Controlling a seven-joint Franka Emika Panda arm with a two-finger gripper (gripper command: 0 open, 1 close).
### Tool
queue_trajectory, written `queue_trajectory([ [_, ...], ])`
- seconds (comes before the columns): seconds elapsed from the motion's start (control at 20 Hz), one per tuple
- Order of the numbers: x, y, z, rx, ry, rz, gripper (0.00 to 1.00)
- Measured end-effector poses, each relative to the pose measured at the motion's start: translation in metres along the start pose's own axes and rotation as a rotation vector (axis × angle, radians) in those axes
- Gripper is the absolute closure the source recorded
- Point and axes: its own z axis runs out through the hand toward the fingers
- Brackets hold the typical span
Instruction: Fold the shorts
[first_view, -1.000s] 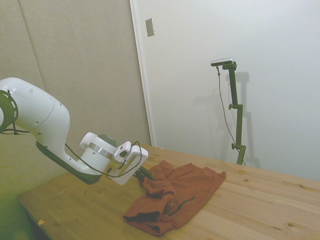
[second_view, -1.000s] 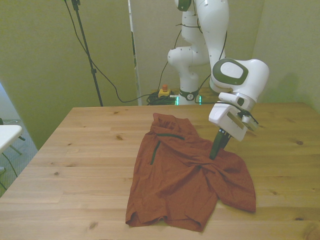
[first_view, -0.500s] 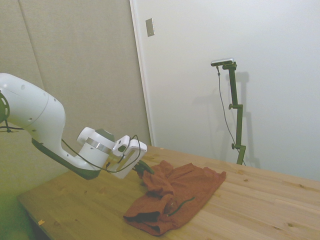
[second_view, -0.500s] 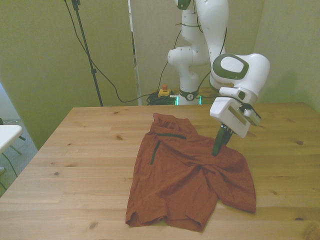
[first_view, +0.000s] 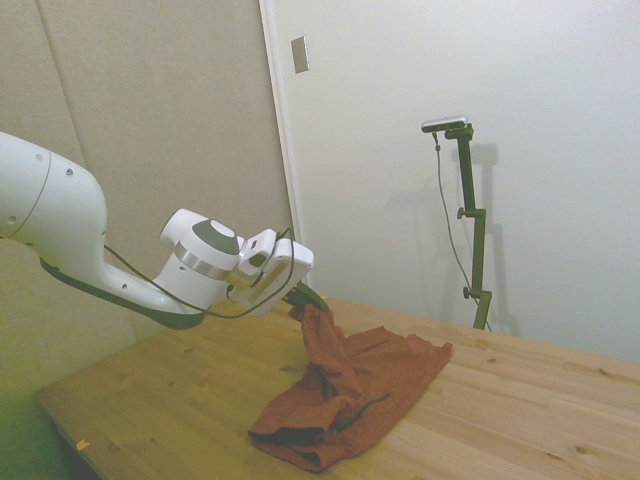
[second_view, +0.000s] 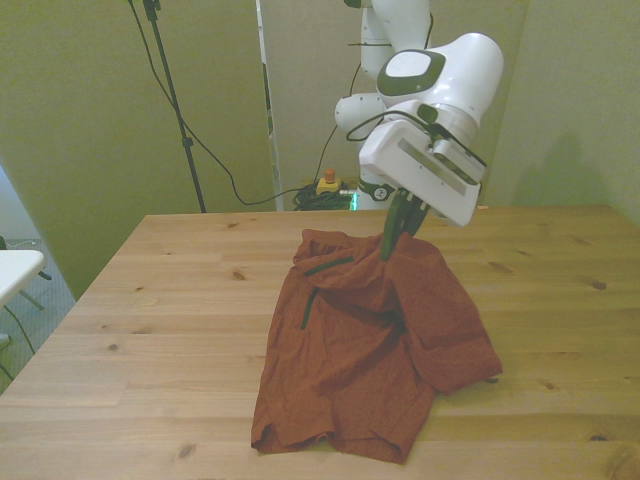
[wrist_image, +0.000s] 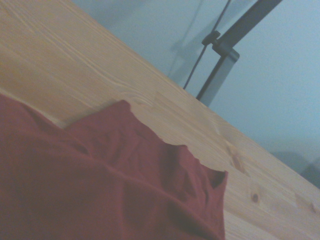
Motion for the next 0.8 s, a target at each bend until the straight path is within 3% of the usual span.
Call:
queue_trajectory([
  [0.35, 0.03, 0.028, 0.026, 0.0, -0.069, 0.072, 1.0],
  [0.65, 0.02, 0.033, 0.08, 0.151, -0.293, 0.15, 1.0],
  [0.8, 0.048, 0.043, 0.094, 0.233, -0.382, 0.18, 1.0],
])
